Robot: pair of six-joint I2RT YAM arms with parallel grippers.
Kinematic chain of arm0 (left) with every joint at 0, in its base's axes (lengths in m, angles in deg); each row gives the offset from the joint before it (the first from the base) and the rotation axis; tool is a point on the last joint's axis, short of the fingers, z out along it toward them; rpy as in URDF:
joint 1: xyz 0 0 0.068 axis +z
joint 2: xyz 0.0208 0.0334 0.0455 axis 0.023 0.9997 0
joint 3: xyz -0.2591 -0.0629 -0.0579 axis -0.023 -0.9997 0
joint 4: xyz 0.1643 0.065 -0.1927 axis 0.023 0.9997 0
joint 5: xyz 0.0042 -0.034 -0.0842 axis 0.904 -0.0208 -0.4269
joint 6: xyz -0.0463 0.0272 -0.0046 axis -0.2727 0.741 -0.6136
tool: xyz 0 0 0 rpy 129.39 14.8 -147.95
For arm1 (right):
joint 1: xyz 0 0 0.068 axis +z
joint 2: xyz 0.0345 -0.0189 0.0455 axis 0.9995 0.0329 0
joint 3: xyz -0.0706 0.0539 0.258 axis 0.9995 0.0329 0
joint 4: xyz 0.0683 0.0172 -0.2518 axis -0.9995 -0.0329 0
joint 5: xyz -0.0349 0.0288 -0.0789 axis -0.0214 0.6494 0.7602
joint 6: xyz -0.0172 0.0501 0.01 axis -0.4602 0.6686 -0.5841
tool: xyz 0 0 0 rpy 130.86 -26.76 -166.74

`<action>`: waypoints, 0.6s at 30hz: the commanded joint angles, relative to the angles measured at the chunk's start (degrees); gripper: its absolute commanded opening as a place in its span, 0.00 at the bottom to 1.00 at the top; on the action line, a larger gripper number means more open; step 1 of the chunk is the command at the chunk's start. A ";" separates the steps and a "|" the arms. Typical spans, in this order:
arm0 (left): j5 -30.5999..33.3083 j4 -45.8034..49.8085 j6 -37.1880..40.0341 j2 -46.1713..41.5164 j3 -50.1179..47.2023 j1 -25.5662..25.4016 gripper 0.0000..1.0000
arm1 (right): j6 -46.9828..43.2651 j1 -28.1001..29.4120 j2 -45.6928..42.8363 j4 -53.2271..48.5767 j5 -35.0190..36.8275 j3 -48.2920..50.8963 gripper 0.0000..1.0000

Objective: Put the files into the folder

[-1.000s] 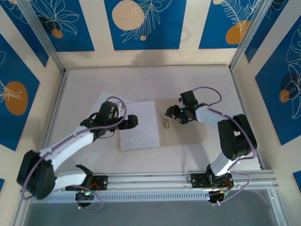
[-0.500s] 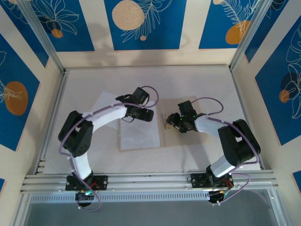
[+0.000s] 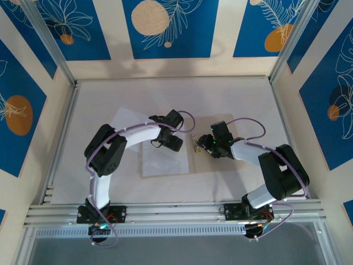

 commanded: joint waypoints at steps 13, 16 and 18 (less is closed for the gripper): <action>6.60 8.44 -2.69 2.65 3.40 0.12 0.86 | 2.76 -0.57 0.45 -1.27 1.44 3.08 0.55; 6.75 8.63 -3.60 2.40 3.12 0.94 0.86 | 2.81 -0.71 0.47 -1.26 1.36 3.03 0.55; 6.34 8.62 -3.69 2.13 2.91 1.63 0.86 | 2.85 -0.72 0.46 -1.25 1.34 3.18 0.55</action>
